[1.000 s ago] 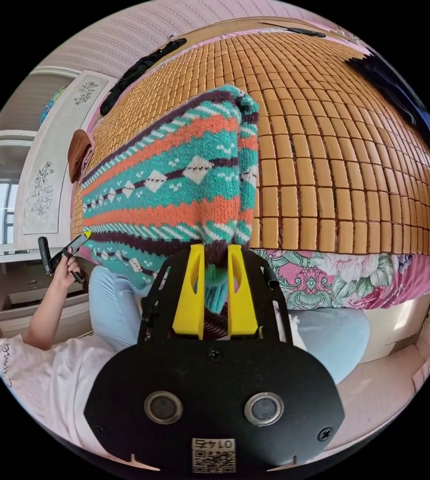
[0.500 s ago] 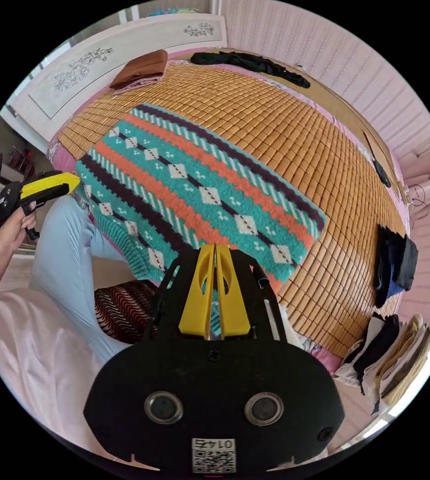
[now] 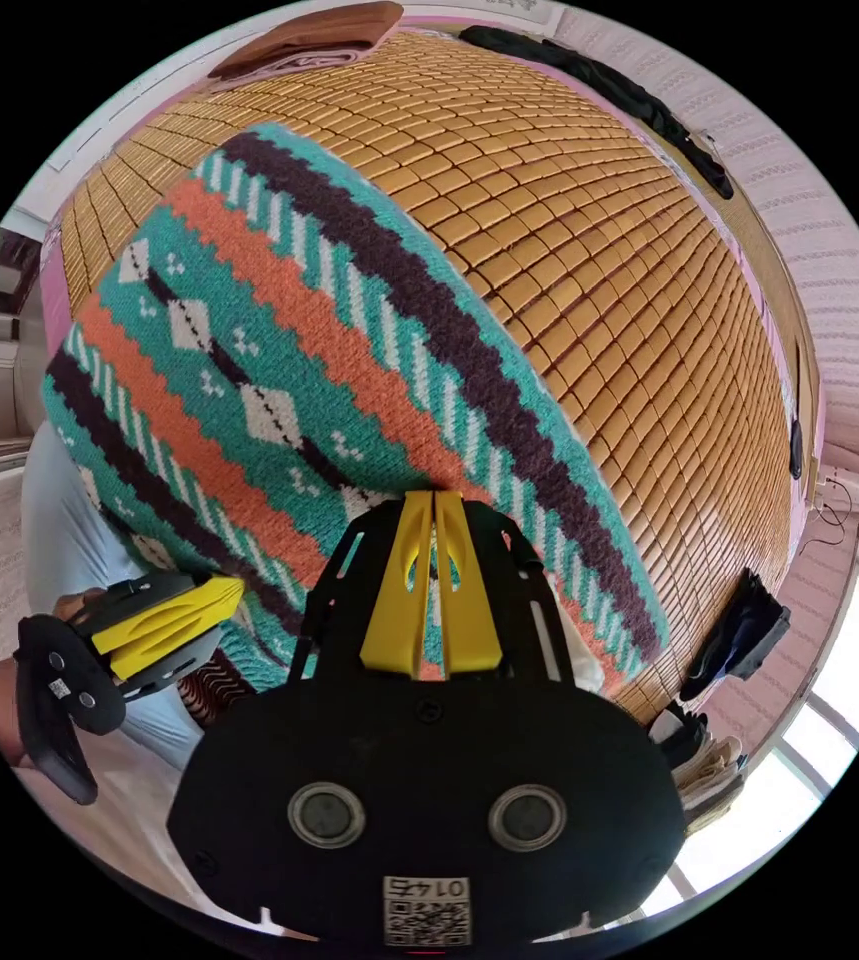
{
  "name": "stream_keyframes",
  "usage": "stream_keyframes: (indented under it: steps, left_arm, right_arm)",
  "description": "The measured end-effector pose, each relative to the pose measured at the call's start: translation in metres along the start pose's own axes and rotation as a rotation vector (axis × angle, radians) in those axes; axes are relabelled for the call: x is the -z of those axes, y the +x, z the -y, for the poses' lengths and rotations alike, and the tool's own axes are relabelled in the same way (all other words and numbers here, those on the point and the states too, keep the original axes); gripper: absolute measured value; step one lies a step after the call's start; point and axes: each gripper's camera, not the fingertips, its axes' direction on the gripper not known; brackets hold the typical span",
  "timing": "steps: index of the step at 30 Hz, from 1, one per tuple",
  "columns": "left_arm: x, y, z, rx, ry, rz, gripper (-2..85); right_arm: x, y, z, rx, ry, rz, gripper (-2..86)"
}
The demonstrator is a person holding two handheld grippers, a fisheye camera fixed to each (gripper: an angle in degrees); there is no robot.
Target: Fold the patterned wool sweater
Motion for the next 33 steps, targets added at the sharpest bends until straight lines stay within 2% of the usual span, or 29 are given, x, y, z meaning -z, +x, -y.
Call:
stream_keyframes:
  steps: [3,7,11,13,19,27,30,33]
  left_arm:
    - [-0.004,0.007,-0.003,-0.012,0.009,0.024,-1.0]
    - [-0.003,-0.01,-0.002,0.053,-0.015,-0.097,-1.0]
    - [0.003,-0.008,-0.002,0.019,-0.028,-0.078,-1.0]
    - [-0.003,-0.005,-0.001,0.015,-0.061,-0.126,-1.0]
    - [-0.025,-0.008,-0.005,0.056,-0.1,-0.177,-1.0]
    - [-0.039,0.0,0.005,-0.078,-0.153,-0.133,-1.0]
    - [-0.042,-0.016,0.005,-0.013,-0.157,-0.214,-1.0]
    - [-0.038,-0.027,-0.007,0.05,-0.101,-0.253,-1.0]
  right_arm:
    - [-0.008,-0.019,0.01,0.082,-0.034,-0.083,-0.5]
    - [-0.004,-0.013,0.013,0.083,-0.044,-0.02,-0.6]
    - [0.032,-0.006,0.014,0.08,0.084,-0.037,-0.6]
    - [0.04,-0.003,0.021,0.088,0.104,-0.046,-0.6]
    - [0.004,0.016,0.053,0.067,-0.005,-0.013,-0.5]
    - [0.013,0.04,0.048,0.044,-0.033,-0.053,-0.6]
    - [0.026,0.066,0.022,0.023,0.033,0.019,-0.5]
    - [0.052,0.108,-0.028,-0.076,0.181,0.194,-0.4]
